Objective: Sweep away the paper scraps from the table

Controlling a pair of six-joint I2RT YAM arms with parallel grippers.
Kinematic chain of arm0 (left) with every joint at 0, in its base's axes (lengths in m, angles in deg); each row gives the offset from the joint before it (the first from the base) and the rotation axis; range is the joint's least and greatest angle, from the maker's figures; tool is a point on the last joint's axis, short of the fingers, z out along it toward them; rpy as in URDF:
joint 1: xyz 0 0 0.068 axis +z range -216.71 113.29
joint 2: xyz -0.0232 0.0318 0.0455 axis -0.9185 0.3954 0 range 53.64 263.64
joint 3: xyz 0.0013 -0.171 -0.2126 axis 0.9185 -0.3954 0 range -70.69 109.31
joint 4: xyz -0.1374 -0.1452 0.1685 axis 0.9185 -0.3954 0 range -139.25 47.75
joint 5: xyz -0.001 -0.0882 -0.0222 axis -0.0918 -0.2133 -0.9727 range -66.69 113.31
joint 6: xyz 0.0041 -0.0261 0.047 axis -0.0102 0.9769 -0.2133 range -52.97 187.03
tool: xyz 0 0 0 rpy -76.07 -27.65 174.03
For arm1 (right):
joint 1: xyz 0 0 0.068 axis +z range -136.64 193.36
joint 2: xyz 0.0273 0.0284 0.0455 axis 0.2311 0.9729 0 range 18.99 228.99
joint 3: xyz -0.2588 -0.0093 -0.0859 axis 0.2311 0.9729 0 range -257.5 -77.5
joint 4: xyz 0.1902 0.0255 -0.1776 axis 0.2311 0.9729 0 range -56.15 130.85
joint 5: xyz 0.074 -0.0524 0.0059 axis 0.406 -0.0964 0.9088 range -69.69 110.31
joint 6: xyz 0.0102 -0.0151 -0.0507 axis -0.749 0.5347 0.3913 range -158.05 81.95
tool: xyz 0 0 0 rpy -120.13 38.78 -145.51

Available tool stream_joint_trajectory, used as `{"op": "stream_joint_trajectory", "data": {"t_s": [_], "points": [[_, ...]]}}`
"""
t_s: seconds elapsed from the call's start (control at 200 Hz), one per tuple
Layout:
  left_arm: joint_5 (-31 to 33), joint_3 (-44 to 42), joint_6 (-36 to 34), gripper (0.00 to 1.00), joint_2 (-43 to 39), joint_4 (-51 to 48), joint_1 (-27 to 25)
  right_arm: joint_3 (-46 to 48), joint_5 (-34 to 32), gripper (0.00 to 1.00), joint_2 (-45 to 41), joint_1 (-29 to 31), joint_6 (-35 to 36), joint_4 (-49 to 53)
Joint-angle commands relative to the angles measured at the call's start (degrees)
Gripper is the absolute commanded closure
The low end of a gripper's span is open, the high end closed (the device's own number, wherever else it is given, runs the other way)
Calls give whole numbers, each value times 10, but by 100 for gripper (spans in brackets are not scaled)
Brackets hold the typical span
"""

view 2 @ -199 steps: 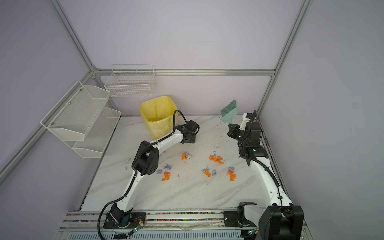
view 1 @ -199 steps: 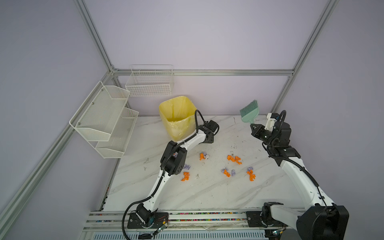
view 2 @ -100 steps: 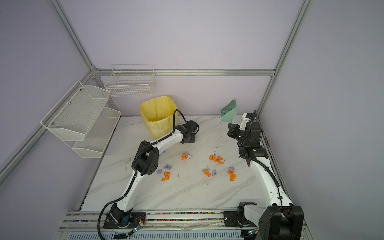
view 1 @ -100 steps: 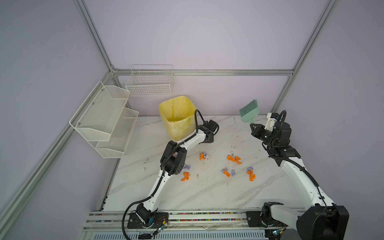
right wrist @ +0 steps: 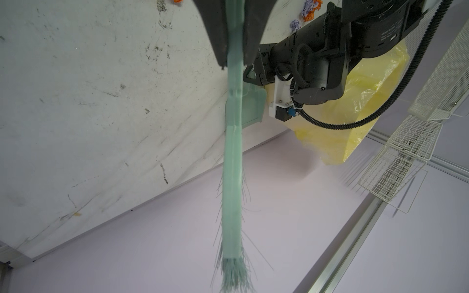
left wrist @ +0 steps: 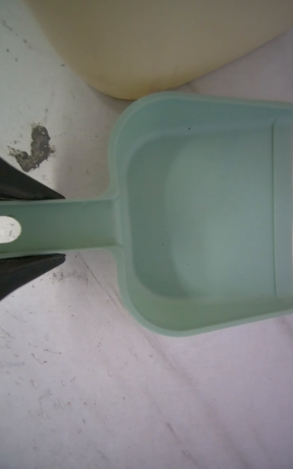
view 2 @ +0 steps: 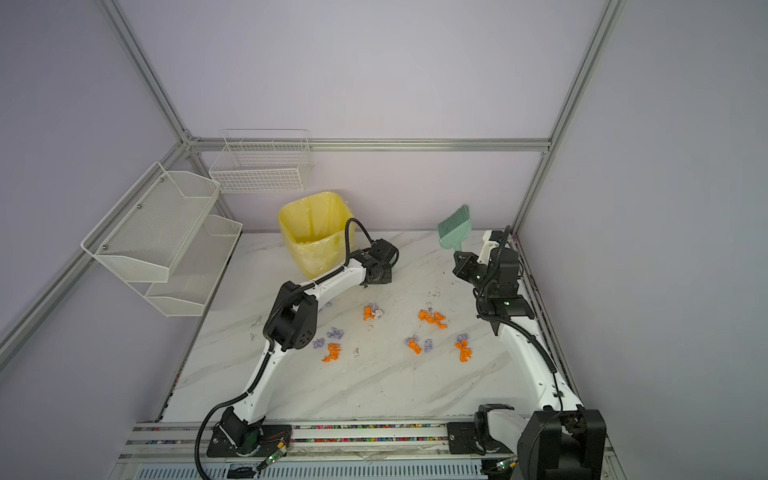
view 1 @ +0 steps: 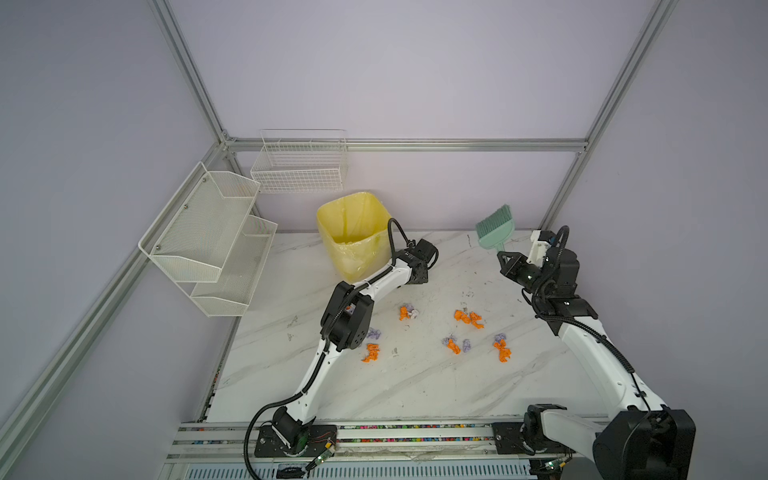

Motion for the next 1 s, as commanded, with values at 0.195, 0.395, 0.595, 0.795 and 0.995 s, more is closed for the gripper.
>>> {"op": "stream_joint_trajectory", "data": {"t_s": [0.195,0.395,0.595,0.795,0.995], "points": [[9,32,3,85,-4,16,0,-10,-15,100,-11,-3,14,-9],[8,12,-1,90,-39,17,-8,-41,-58,100,-20,-3,3,43],[12,-9,-18,91,-88,17,-22,-66,-63,100,-11,-1,-2,83],[20,-44,-32,91,-148,17,-40,-103,-67,100,4,6,9,148],[21,-113,-32,92,-218,17,-59,-147,-106,100,9,30,37,251]]}}
